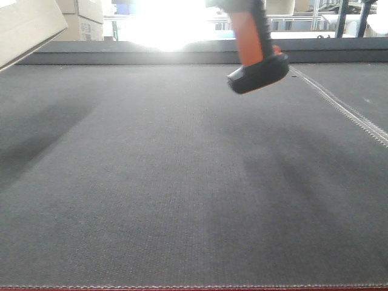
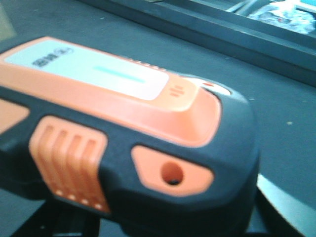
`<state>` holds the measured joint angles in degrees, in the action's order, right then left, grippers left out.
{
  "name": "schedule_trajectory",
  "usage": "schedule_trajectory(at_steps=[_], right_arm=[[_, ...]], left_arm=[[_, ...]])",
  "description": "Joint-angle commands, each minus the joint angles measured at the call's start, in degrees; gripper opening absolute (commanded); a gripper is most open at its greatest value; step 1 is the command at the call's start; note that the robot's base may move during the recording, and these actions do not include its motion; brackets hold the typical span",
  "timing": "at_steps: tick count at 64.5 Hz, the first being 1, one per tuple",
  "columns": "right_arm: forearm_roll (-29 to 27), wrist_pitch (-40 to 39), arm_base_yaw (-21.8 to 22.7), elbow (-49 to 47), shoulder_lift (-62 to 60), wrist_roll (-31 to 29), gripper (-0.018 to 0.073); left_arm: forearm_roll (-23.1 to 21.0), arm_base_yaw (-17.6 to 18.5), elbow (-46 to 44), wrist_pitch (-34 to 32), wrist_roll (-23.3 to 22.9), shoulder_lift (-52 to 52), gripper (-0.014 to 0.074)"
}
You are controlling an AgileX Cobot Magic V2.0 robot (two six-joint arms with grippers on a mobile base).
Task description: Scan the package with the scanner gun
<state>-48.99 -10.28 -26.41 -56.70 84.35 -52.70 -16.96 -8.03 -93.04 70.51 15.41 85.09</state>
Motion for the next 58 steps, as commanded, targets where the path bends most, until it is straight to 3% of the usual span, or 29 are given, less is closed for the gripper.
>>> schedule_trajectory(at_steps=[1,27,58], right_arm=[[0.3,-1.2,1.4,-1.3,-1.2,-0.6,-0.0154],[0.3,-0.9,2.0,-1.6,-1.2,-8.9,-0.0154],[0.3,-1.0,3.4,-4.7,-1.2,-8.9,-0.0154]], left_arm=[[-0.7,0.2,-0.3,-0.5,-0.6,-0.6,-0.0111],[-0.7,0.2,-0.3,-0.5,-0.6,-0.6,-0.0111],[-0.9,0.2,3.9,-0.5,-2.1,-0.6,-0.0111]])
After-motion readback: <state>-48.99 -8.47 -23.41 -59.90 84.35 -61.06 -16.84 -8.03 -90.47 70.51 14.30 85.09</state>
